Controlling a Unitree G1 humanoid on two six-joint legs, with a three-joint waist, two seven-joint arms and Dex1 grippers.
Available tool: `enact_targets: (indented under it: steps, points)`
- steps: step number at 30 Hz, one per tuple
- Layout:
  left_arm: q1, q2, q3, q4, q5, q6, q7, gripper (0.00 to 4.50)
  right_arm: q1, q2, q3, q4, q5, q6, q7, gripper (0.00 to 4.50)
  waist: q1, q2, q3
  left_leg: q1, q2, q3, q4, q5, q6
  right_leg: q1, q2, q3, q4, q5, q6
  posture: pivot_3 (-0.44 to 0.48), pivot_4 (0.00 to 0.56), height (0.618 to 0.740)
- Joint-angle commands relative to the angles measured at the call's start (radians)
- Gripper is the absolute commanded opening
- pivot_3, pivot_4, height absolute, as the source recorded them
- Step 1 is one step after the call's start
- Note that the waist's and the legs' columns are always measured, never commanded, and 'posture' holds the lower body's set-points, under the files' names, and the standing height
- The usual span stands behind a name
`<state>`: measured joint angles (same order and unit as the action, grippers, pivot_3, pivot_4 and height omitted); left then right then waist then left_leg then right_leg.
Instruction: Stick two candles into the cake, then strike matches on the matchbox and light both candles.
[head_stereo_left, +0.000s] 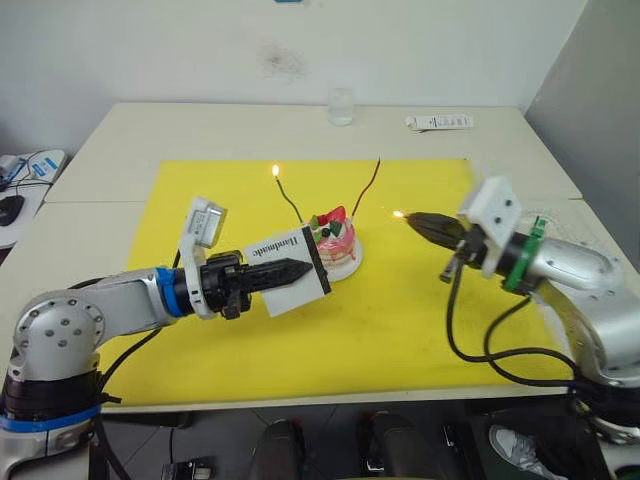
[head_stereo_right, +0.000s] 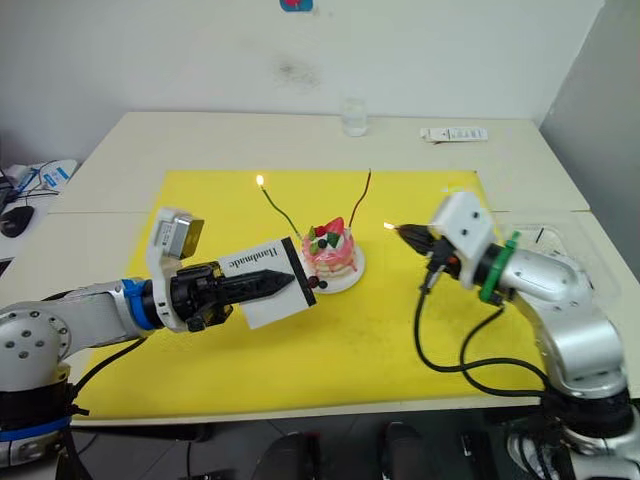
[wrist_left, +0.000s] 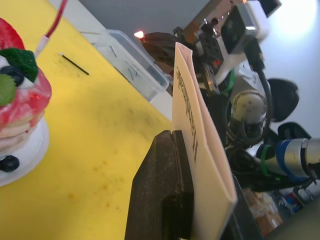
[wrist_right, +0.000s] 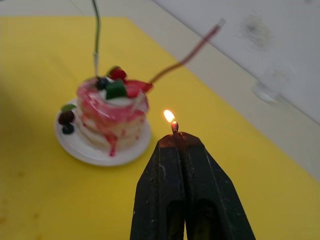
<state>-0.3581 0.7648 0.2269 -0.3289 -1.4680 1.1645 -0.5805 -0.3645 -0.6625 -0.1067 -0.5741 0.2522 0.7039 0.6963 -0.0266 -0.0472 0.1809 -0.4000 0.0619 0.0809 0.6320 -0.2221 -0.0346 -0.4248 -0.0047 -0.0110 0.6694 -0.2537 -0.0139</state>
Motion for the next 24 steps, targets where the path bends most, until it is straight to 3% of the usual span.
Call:
enact_targets:
  steps: [1,7,16,19,24]
  points:
    - [0.001,-0.02,-0.018,-0.077,0.017,-0.037,-0.011,0.0,0.047,-0.022,-0.119,0.037,-0.09,0.009,-0.14,0.01,0.001,0.0,0.0,0.0,0.0,0.0,-0.001,0.0,0.0,0.0,0.0,0.0,-0.001,0.0,0.0,0.0,0.15,0.74]
    - [0.036,-0.027,-0.028,-0.144,0.012,-0.056,-0.002,0.0,0.059,0.002,-0.228,0.2,-0.185,0.1,-0.349,0.01,0.0,0.0,0.0,-0.001,0.0,0.001,-0.003,0.0,0.0,0.001,0.0,0.001,-0.005,0.0,0.001,0.0,0.15,0.74]
    - [0.104,-0.018,-0.011,-0.195,-0.034,-0.088,0.039,0.0,-0.009,0.011,-0.24,0.432,-0.176,0.141,-0.429,0.01,-0.002,0.0,0.0,0.0,0.0,0.001,-0.003,0.0,0.0,0.001,0.001,0.001,-0.005,0.001,0.001,0.0,0.15,0.74]
    - [0.121,-0.012,-0.008,-0.206,-0.041,-0.098,0.053,0.0,-0.019,0.004,-0.23,0.462,-0.174,0.12,-0.426,0.64,-0.002,0.0,0.0,-0.001,0.0,0.001,-0.003,0.0,0.0,0.001,0.001,0.001,-0.005,0.001,0.001,0.0,0.15,0.74]
    - [0.145,-0.004,0.001,-0.219,-0.064,-0.116,0.074,0.0,-0.022,0.013,-0.243,0.475,-0.174,0.129,-0.452,2.24,-0.002,0.0,0.0,-0.001,0.0,0.001,-0.003,0.0,0.0,0.001,0.001,0.001,-0.006,0.001,0.001,0.0,0.15,0.74]
